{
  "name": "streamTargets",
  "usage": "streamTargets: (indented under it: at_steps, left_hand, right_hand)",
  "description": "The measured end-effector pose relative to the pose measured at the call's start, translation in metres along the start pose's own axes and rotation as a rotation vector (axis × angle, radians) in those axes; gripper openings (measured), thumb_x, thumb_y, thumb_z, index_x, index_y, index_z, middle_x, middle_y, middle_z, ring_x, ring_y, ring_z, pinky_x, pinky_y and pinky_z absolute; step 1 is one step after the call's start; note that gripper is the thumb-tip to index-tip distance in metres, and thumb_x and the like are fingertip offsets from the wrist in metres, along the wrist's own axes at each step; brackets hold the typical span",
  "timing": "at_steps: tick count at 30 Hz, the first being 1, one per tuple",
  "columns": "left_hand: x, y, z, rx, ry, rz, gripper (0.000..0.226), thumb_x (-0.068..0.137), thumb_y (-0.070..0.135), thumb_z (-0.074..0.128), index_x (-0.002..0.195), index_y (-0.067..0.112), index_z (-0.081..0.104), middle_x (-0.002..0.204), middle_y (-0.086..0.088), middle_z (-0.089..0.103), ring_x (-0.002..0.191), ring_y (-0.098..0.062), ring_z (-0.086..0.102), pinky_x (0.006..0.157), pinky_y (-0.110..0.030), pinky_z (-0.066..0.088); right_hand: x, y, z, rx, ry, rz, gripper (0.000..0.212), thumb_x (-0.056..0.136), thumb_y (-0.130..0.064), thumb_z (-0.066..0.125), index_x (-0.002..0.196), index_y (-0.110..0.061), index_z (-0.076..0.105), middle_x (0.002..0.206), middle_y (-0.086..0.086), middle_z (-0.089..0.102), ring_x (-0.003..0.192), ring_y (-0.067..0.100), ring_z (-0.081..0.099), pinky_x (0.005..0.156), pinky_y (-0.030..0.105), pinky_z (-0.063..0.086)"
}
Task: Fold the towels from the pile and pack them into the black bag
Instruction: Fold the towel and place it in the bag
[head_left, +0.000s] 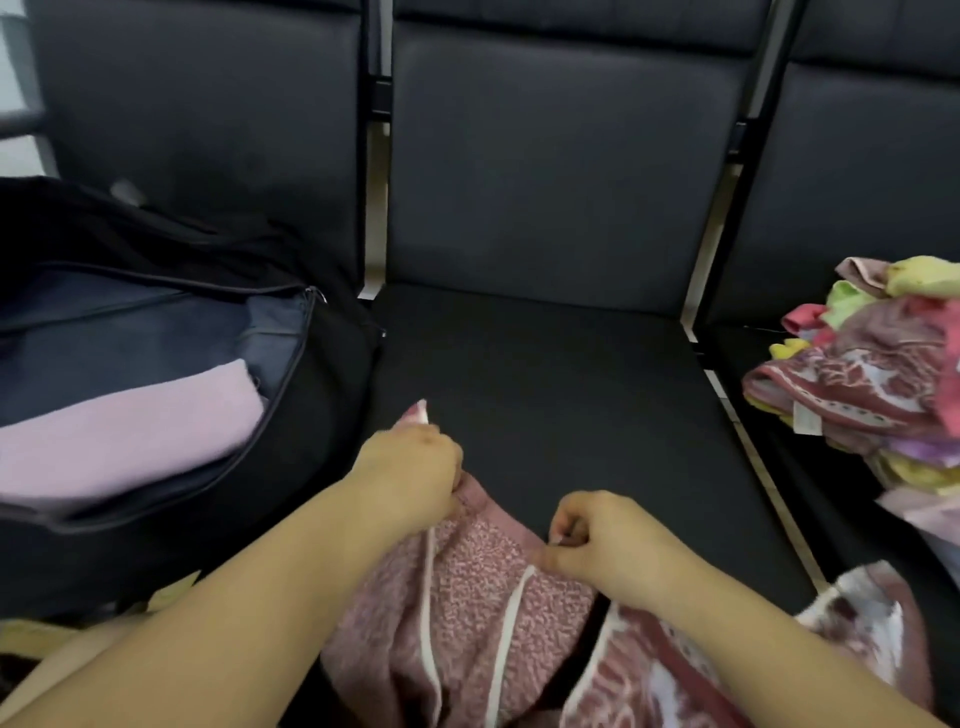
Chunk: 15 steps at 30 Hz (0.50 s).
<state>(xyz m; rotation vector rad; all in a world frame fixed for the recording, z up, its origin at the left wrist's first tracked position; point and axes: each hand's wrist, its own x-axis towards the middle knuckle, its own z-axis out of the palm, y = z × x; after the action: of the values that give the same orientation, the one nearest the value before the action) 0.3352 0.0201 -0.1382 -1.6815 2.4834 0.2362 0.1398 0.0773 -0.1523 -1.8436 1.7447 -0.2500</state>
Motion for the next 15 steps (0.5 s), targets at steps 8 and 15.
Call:
streamTargets:
  at_steps: [8, 15]
  left_hand:
    - [-0.004, -0.001, 0.002, -0.07, -0.074, 0.223, 0.034, 0.082, 0.044, 0.066, 0.114, 0.037, 0.057, 0.096, 0.018, 0.048, 0.106, -0.009, 0.048, 0.101, -0.03, 0.033]
    - [-0.045, 0.02, 0.004, -0.635, -0.105, 0.354, 0.017, 0.089, 0.03, 0.063, 0.078, 0.031, 0.051, 0.066, 0.013, 0.056, 0.061, -0.001, 0.048, 0.064, -0.022, 0.041]
  right_hand:
    - [-0.032, -0.002, -0.014, 0.171, -0.049, -0.093, 0.019, 0.084, -0.03, 0.067, 0.076, -0.02, 0.053, 0.06, -0.008, 0.048, 0.053, 0.004, 0.04, 0.053, 0.02, 0.034]
    - [-0.058, 0.014, -0.023, 0.423, -0.313, 0.031, 0.025, 0.08, -0.004, 0.071, 0.096, -0.017, 0.058, 0.078, 0.001, 0.065, 0.067, 0.01, 0.055, 0.065, 0.024, 0.042]
